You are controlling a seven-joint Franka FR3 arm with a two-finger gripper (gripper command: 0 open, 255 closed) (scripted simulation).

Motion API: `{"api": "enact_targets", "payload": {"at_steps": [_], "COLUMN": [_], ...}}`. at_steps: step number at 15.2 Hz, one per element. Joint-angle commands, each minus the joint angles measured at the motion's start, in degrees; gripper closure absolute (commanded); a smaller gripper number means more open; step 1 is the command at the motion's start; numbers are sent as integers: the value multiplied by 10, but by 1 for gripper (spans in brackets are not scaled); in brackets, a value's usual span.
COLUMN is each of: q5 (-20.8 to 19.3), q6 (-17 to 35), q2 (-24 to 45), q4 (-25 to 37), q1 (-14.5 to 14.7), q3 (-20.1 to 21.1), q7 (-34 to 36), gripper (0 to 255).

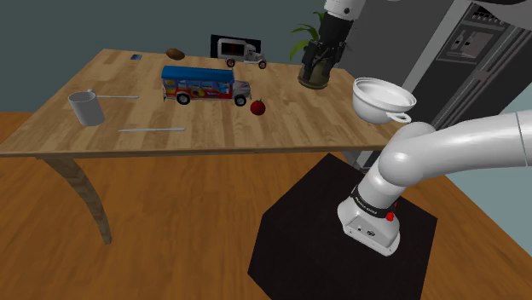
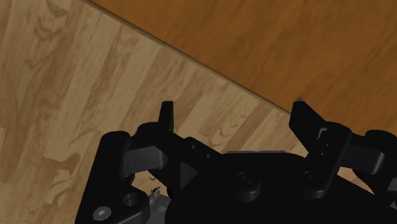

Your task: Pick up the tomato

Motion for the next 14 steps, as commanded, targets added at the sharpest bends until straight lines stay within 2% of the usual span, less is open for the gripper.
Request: {"api": "enact_targets", "payload": {"at_steps": [1,7,14], "q5": [0,2,12], "q6": [0,84,156], "q2": [0,130,288], "q4": [0,31,100], "q1": [0,-16,-30], "q3": [0,-15,-34], "q7": [0,3,4], "gripper": [0,0,0]}}
